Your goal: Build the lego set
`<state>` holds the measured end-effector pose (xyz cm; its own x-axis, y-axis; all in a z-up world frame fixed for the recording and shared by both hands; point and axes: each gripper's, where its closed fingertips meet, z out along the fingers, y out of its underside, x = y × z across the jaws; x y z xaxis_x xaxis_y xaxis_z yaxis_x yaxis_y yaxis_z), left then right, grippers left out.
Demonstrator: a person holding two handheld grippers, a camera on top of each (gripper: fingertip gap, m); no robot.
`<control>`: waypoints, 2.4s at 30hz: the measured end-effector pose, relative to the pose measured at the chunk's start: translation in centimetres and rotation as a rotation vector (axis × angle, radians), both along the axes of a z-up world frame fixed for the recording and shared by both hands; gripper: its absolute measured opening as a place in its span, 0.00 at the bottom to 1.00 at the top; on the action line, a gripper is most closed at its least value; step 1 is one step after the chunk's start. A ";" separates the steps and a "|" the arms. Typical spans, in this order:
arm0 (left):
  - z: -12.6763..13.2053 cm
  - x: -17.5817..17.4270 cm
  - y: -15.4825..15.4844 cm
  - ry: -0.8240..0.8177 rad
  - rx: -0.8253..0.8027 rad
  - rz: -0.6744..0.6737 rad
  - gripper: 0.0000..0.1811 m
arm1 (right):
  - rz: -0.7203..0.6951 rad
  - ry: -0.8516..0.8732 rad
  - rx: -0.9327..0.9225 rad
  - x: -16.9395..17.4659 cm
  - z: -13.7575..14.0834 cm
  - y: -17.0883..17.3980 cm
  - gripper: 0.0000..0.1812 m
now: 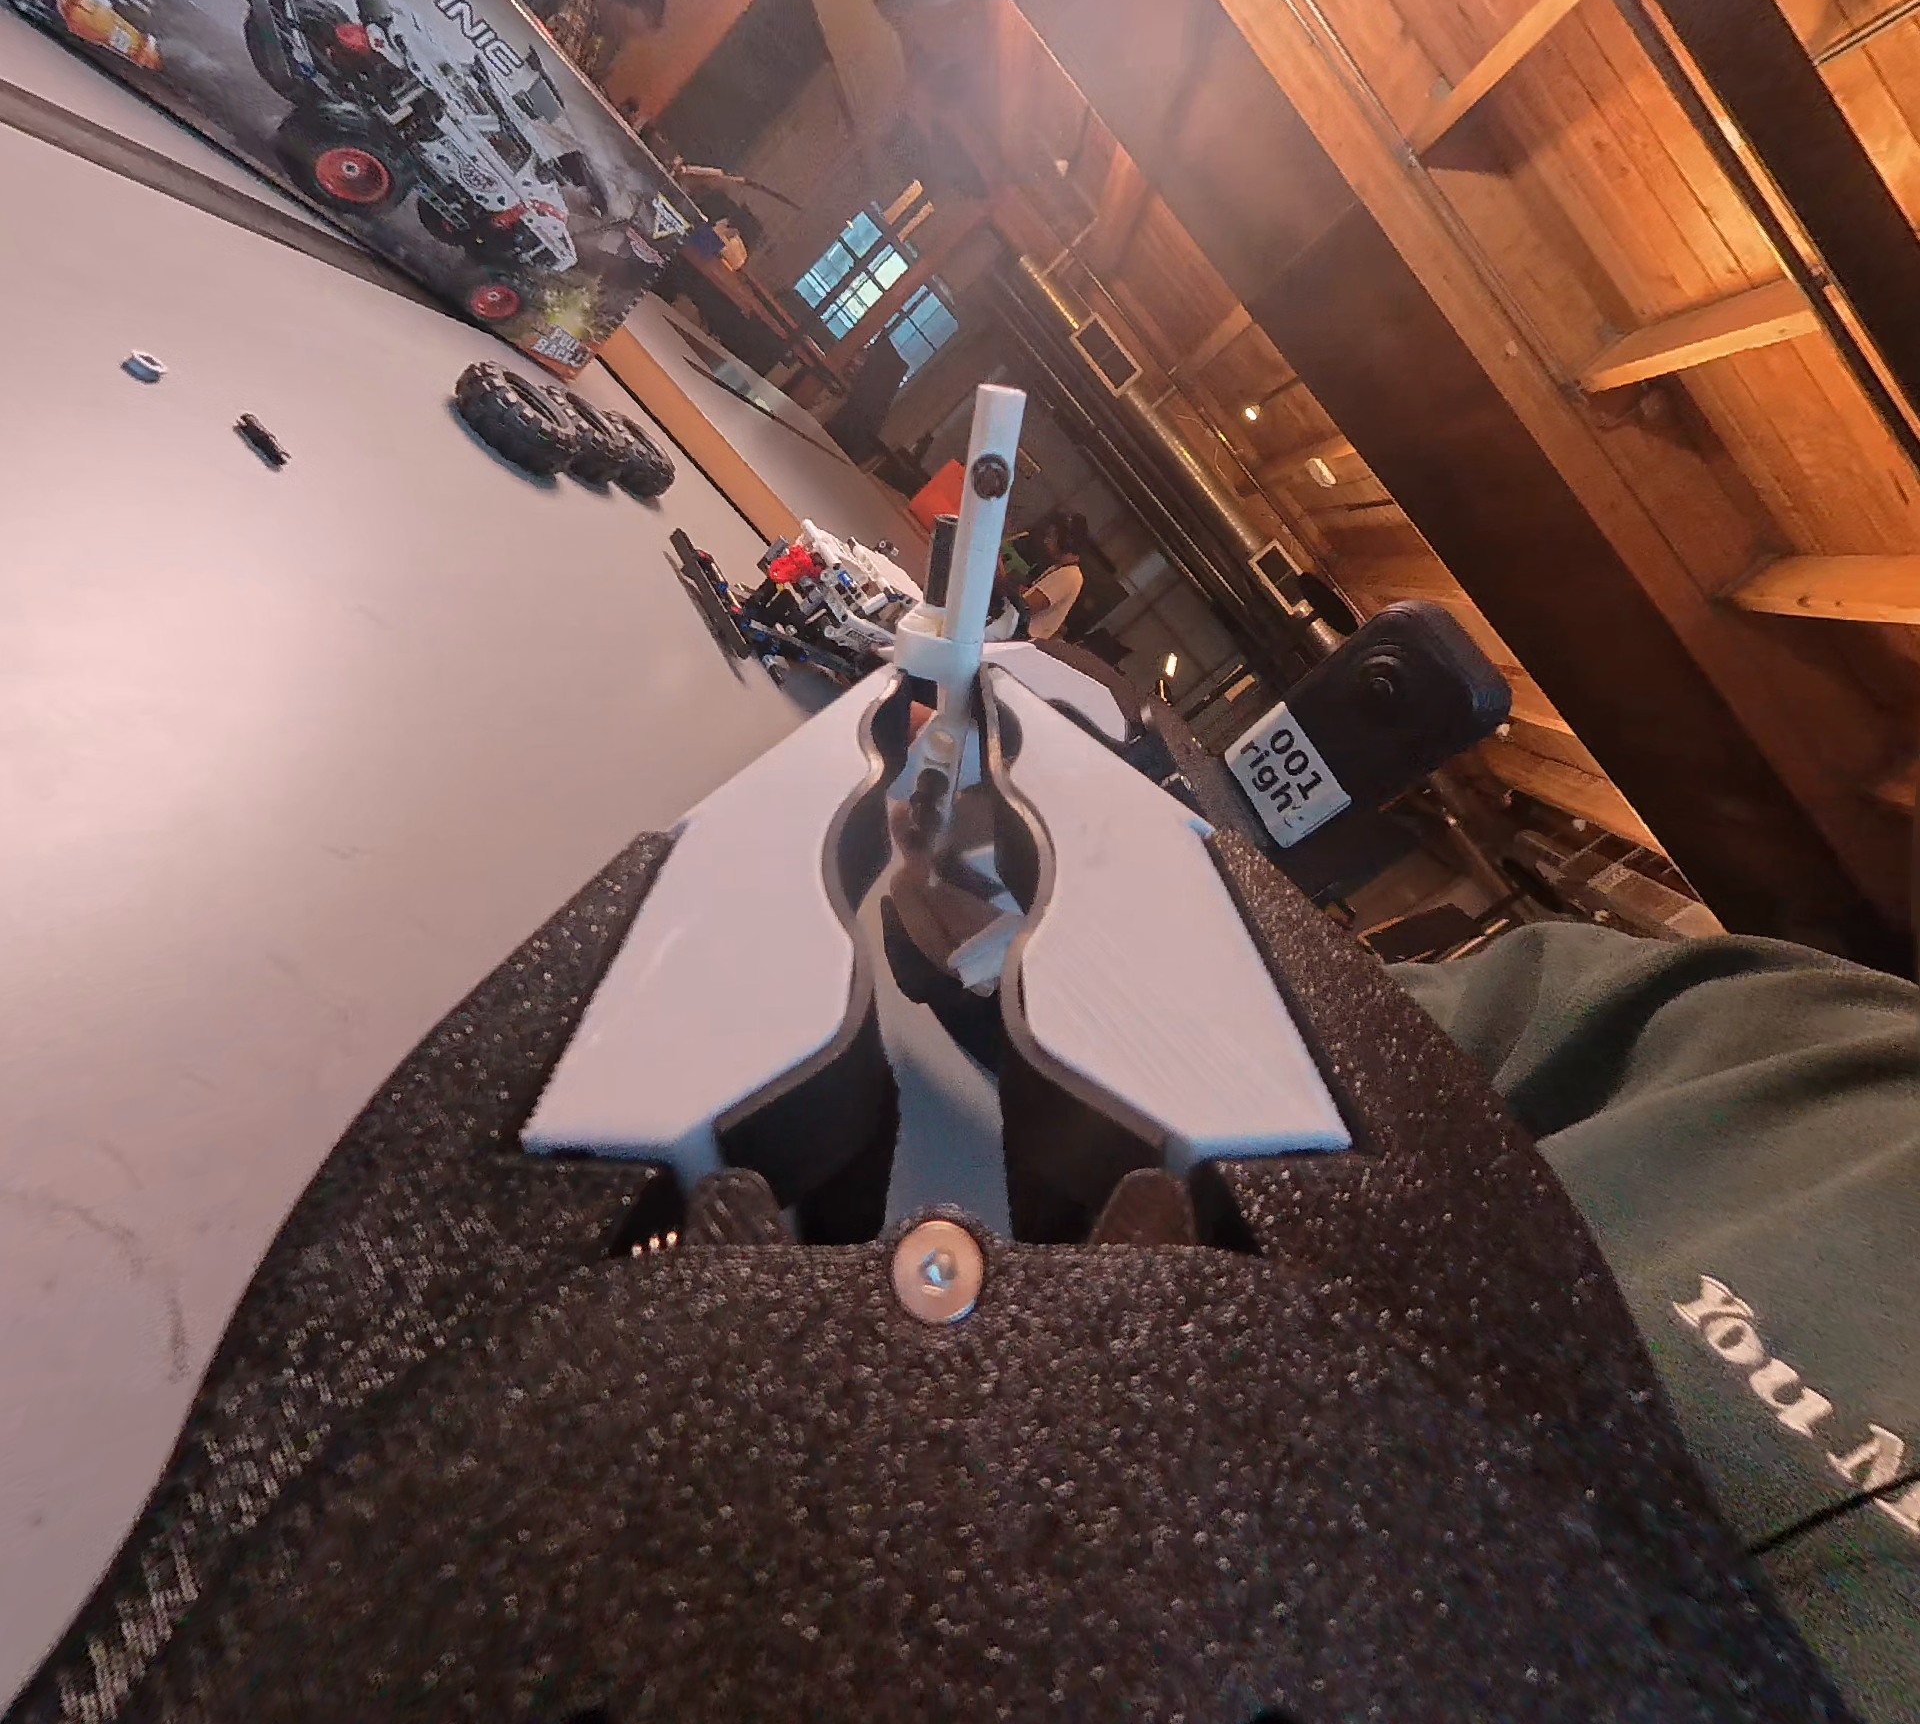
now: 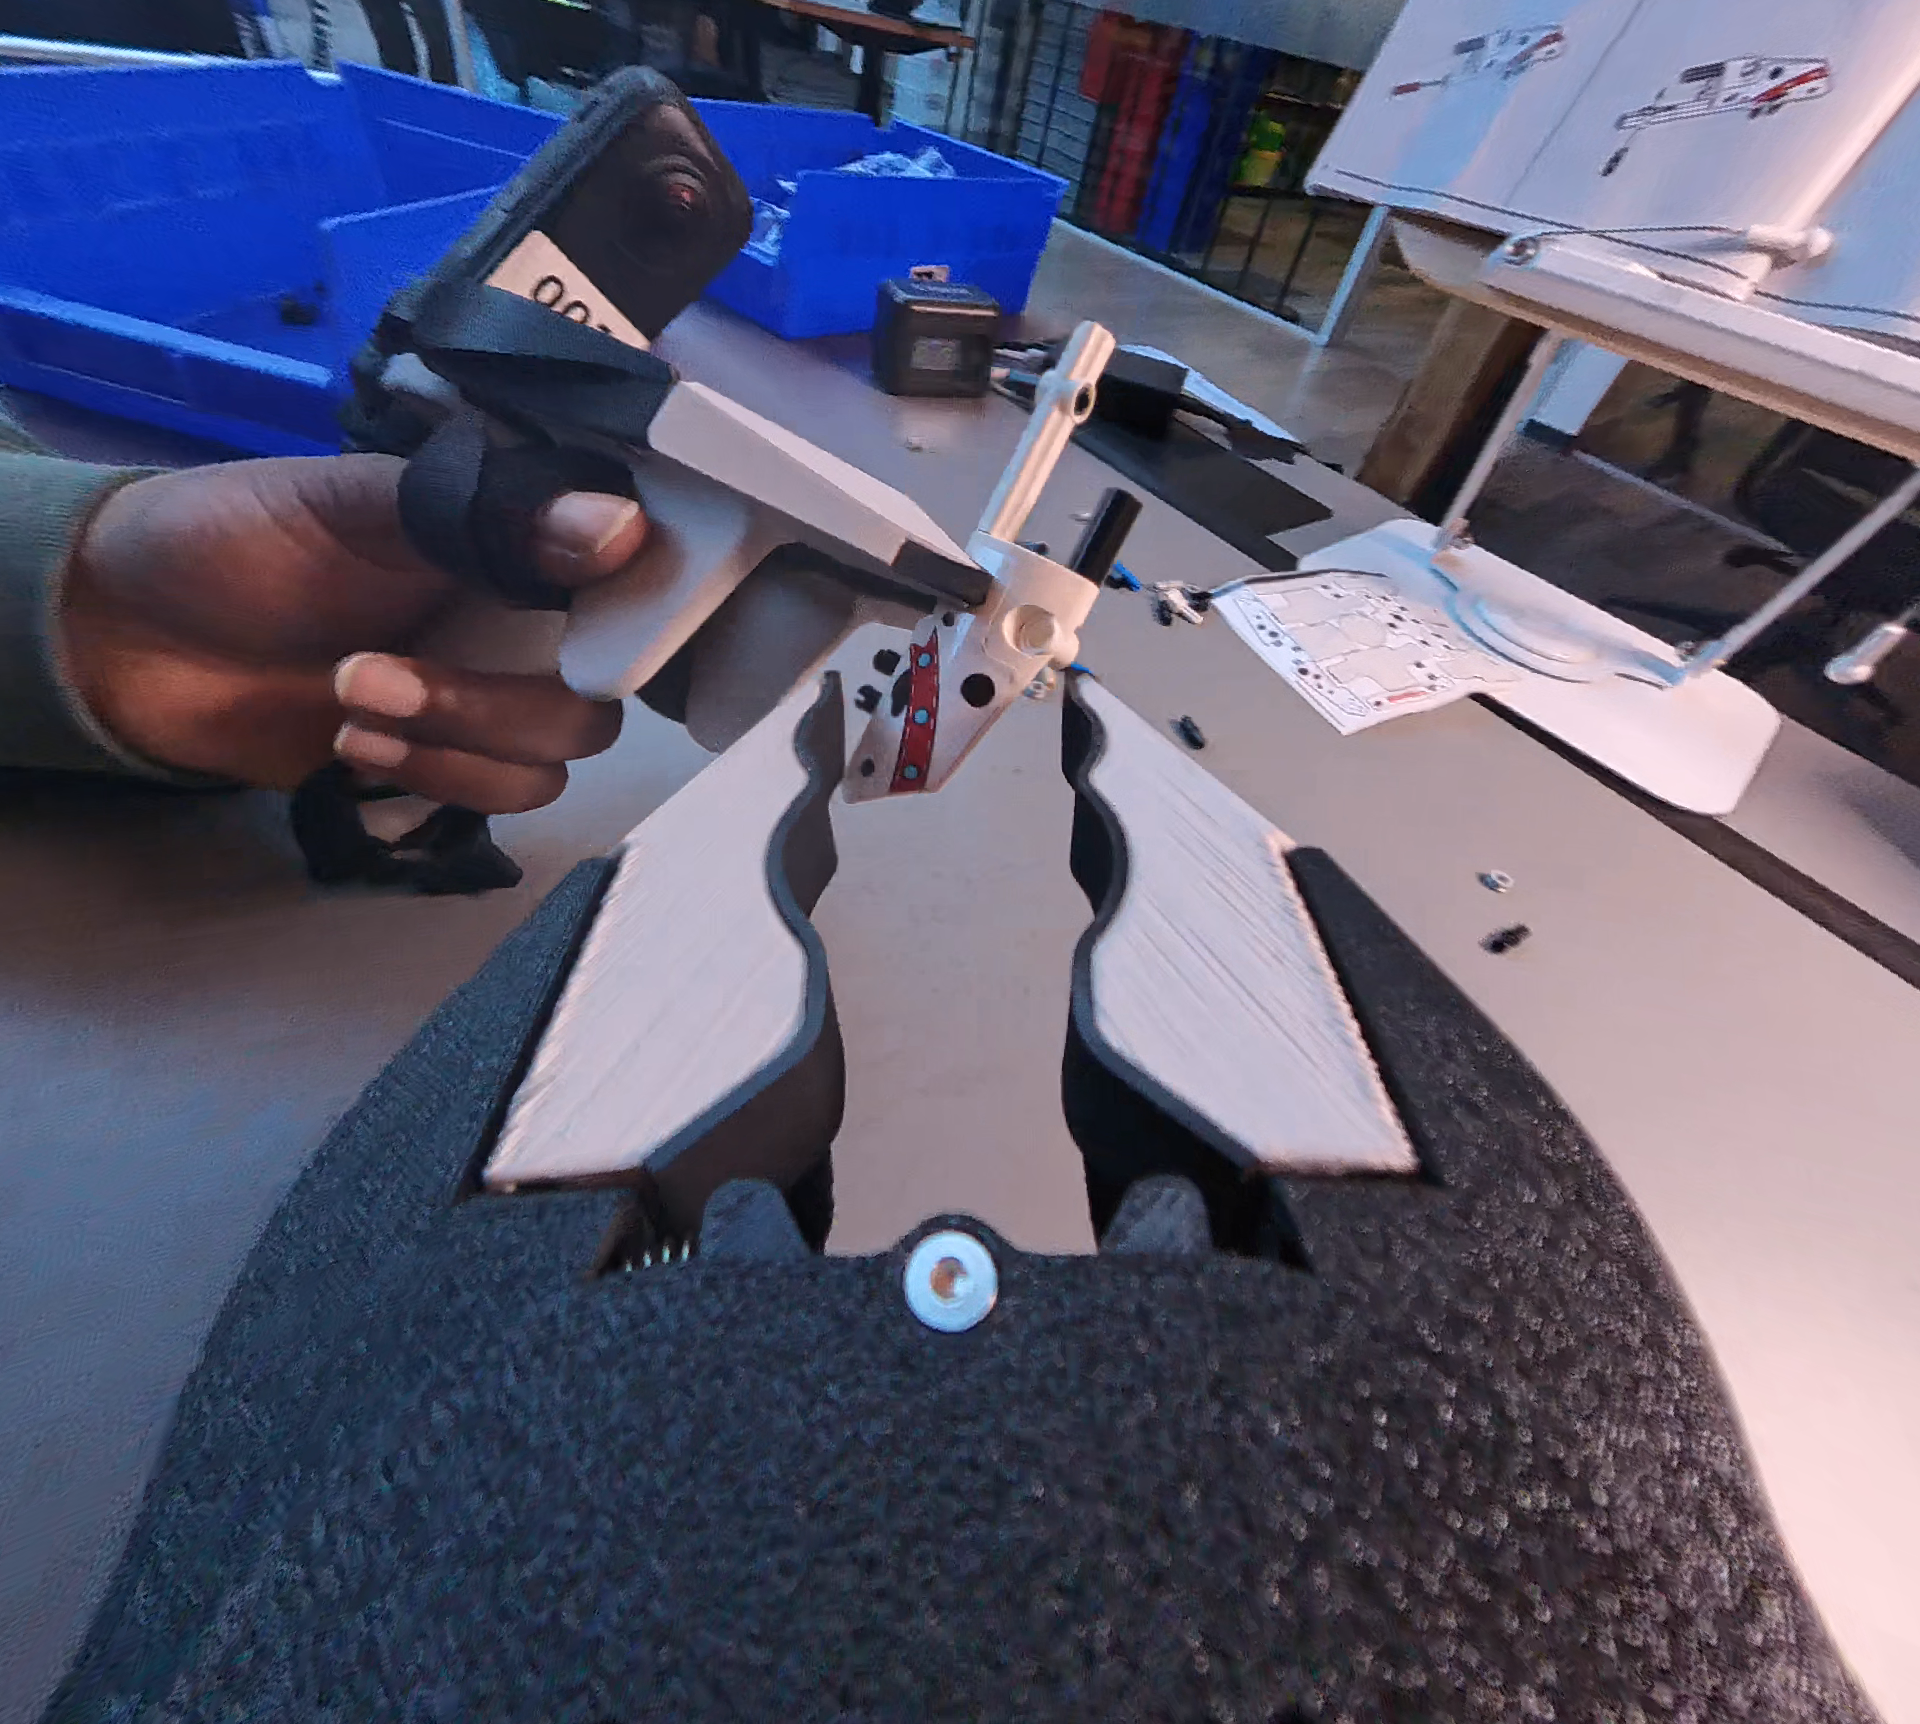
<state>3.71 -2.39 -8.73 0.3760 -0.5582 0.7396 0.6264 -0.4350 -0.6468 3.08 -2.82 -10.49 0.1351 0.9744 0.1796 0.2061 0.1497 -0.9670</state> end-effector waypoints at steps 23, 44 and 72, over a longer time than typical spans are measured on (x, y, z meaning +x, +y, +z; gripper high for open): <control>-3.1 0.2 -3.2 0.579 0.072 -0.318 0.20 | 0.617 -0.311 -0.529 3.5 -3.0 -3.5 0.04; -7.7 -3.5 -0.2 0.495 -0.305 -0.156 0.00 | 0.274 -0.504 0.240 -1.6 -9.4 0.8 0.26; -6.9 -9.9 0.5 0.928 -0.101 0.103 0.12 | 0.417 -0.767 0.056 0.2 -10.6 5.1 0.13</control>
<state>-6.14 -1.91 -15.64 0.8837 -0.4390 0.1626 -0.0821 -0.4871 -0.8695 3.33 2.26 -21.07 -0.4084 0.9043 0.1240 0.7145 0.4013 -0.5731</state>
